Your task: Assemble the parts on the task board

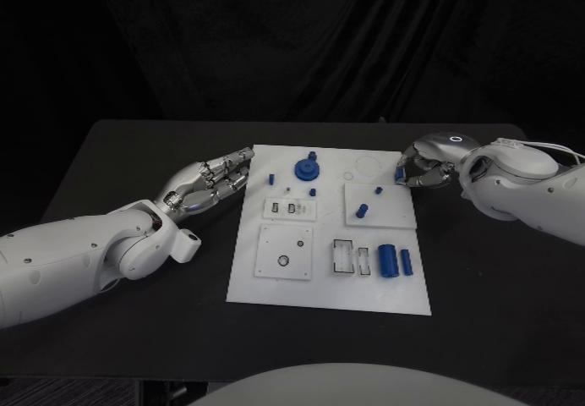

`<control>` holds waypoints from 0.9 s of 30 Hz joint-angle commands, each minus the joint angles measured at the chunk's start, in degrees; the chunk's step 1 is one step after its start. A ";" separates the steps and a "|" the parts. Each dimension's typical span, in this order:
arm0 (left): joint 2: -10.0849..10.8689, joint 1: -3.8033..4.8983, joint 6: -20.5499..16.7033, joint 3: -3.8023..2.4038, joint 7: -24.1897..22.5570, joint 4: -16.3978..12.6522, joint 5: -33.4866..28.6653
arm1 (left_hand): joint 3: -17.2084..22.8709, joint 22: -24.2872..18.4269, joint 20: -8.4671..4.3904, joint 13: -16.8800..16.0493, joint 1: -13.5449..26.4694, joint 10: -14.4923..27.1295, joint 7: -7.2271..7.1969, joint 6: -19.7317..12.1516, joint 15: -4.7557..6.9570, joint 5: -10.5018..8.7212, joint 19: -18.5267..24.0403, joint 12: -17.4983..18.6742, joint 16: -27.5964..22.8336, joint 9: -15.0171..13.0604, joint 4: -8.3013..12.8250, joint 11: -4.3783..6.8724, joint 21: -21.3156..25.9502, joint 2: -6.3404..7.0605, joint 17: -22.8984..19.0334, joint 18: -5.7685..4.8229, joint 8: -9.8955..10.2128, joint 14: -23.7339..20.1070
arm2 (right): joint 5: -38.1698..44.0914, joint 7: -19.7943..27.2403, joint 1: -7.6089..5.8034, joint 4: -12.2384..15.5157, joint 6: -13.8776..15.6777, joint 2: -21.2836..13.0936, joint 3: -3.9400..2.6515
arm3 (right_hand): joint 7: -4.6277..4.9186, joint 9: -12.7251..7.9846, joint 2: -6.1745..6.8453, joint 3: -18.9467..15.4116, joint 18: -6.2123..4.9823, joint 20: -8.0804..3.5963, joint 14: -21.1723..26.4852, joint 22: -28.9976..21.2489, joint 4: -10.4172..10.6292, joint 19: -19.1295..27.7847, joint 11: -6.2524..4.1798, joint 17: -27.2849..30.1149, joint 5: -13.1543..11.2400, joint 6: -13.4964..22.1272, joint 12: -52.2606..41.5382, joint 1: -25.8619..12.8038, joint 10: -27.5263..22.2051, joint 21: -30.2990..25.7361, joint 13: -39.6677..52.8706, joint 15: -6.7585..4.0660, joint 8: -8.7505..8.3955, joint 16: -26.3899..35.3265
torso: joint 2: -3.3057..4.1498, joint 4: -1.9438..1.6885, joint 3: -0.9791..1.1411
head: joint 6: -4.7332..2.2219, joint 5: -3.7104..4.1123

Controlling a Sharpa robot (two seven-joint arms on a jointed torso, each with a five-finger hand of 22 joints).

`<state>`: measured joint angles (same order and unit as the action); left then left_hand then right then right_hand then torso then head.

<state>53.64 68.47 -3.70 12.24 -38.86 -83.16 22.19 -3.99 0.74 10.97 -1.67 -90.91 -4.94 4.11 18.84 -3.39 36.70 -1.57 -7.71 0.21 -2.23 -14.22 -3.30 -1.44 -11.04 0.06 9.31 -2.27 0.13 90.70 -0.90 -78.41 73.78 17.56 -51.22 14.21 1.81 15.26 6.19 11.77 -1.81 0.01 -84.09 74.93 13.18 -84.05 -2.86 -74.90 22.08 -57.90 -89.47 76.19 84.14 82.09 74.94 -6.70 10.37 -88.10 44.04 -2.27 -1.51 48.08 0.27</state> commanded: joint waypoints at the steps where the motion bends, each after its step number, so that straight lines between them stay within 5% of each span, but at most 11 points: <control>1: -0.09 -0.15 0.77 -0.04 -3.72 0.03 0.26 | 0.26 0.02 0.35 0.07 -0.43 0.08 0.41 -0.12 -0.40 0.13 -0.13 0.36 -0.21 -0.01 0.06 -0.40 0.14 0.08 -0.06 1.11 -0.07 -0.13 | 0.30 0.34 0.15 0.43 2.49 -0.11 -0.04 | 0.04 0.08 -0.32 -0.07 -0.16 0.08 -5.09 12.48 -0.26 -1.83 0.02 -11.57 -0.17 -0.45 0.16 0.33 5.18 -0.23 13.91 0.14 0.30 0.21 | -0.03 -0.02 -0.01 | -0.12 -0.05; 7: 0.10 -0.20 0.75 -0.04 -3.68 0.04 0.26 | 0.36 0.01 0.37 0.08 -0.42 0.11 0.47 -0.20 -0.43 0.11 -0.10 0.40 -0.21 0.00 0.13 -0.44 0.16 0.07 -0.06 1.11 -0.06 -0.13 | 0.30 0.29 -0.04 2.57 6.11 -0.78 -0.15 | -0.03 0.70 -0.32 -0.21 -0.14 0.02 -5.10 12.51 -0.47 -1.89 -0.10 -11.59 -0.17 -1.03 0.18 0.50 5.16 -0.14 13.87 0.06 0.75 0.19 | 0.01 -0.05 -0.05 | -0.30 -0.67; 19: -0.26 -0.26 0.78 -0.04 -3.58 0.25 0.26 | 0.41 0.02 0.38 0.07 -0.42 0.10 0.48 -0.12 -0.45 0.11 -0.12 0.38 -0.21 -0.01 0.17 -0.46 0.14 0.06 -0.06 1.11 -0.07 -0.13 | 0.30 -1.62 -3.66 12.55 8.61 -1.13 -0.27 | 0.03 1.04 -0.38 -0.17 -0.12 0.02 -5.15 12.52 -0.77 -1.92 -0.18 -11.75 -0.13 -1.16 0.02 0.85 5.33 -0.09 14.15 0.13 0.89 0.09 | -0.07 0.13 0.07 | -0.07 -0.27; 27: -0.60 -0.26 0.93 -0.04 -3.54 0.38 0.26 | 0.47 0.01 0.39 0.07 -0.41 0.11 0.49 -0.16 -0.48 0.10 -0.10 0.38 -0.21 -0.01 0.21 -0.49 0.16 0.06 -0.06 1.11 -0.06 -0.13 | 0.30 -3.42 -2.49 15.01 8.56 2.44 -0.25 | 0.10 1.63 -0.44 -0.21 -0.12 0.04 -5.20 12.52 -1.23 -1.95 -0.20 -11.93 -0.16 -1.65 -0.09 1.19 5.43 -0.09 14.32 0.19 1.26 -0.02 | -0.14 0.24 -0.06 | 0.02 -0.41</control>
<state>53.15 68.32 -3.56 12.24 -38.86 -82.76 22.20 -3.83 0.74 10.97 -1.67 -90.91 -4.93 4.31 18.63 -3.59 36.70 -1.57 -7.49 0.21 -2.23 -14.06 -3.29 -1.44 -11.04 0.09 9.30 -2.27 -0.08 90.70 -1.75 -81.32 88.65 24.56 -48.95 13.96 2.13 16.22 5.87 11.70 -1.80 0.01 -84.09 74.92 12.30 -84.05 -2.86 -74.90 21.86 -59.04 -89.47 76.79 84.13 82.09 74.93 -6.70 11.44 -88.10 43.95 -2.15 -1.52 48.12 0.08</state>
